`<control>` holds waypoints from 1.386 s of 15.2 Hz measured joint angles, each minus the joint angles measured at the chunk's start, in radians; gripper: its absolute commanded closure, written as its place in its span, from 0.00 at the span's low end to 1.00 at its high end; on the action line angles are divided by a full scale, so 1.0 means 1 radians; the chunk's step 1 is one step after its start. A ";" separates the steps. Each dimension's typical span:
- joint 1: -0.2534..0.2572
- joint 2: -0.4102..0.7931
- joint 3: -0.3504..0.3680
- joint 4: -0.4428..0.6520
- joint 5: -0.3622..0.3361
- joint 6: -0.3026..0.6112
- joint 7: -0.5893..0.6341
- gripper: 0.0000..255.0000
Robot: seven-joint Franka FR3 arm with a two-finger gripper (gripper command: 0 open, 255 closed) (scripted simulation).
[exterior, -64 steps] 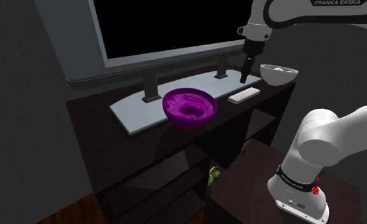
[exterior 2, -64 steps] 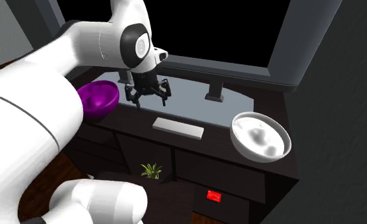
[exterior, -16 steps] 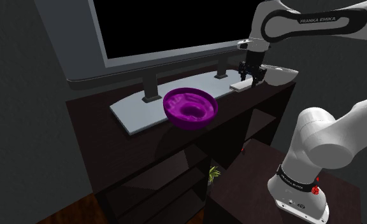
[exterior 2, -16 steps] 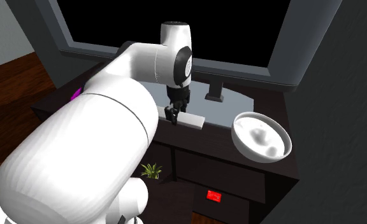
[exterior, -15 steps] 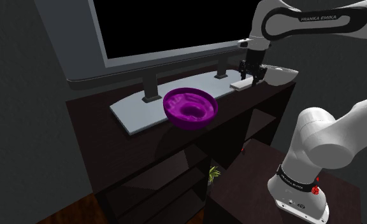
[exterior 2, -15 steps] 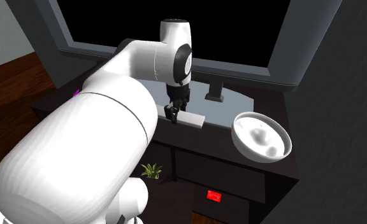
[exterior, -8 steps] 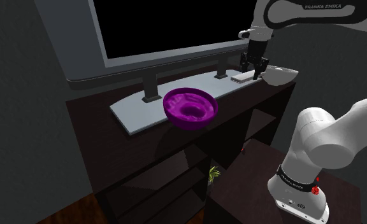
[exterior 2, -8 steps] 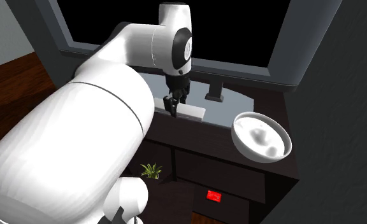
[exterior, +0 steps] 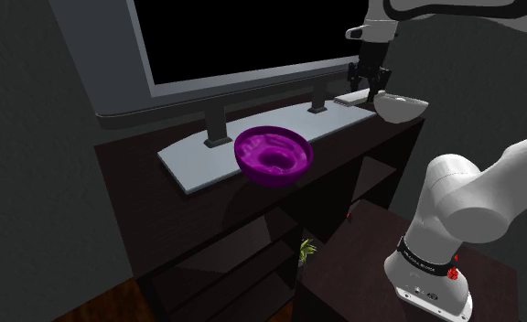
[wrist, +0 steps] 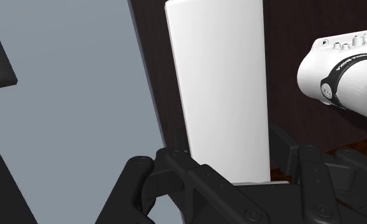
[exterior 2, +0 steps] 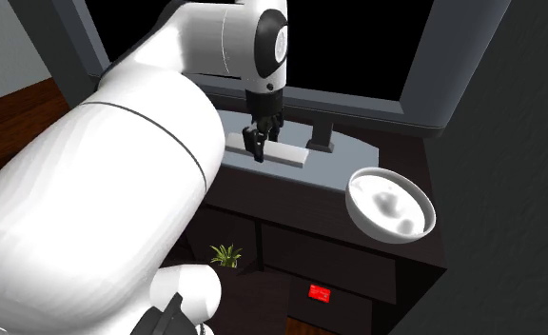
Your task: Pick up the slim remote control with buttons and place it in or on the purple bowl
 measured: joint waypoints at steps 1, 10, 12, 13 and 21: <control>0.002 0.005 0.003 0.017 0.003 -0.013 -0.002 1.00; 0.038 0.040 0.109 0.050 0.078 -0.038 0.111 1.00; 0.050 0.050 0.144 0.046 0.102 -0.034 0.154 1.00; 0.059 0.058 0.168 0.048 0.118 -0.032 0.182 1.00; 0.118 0.150 0.295 0.076 0.211 0.009 0.348 1.00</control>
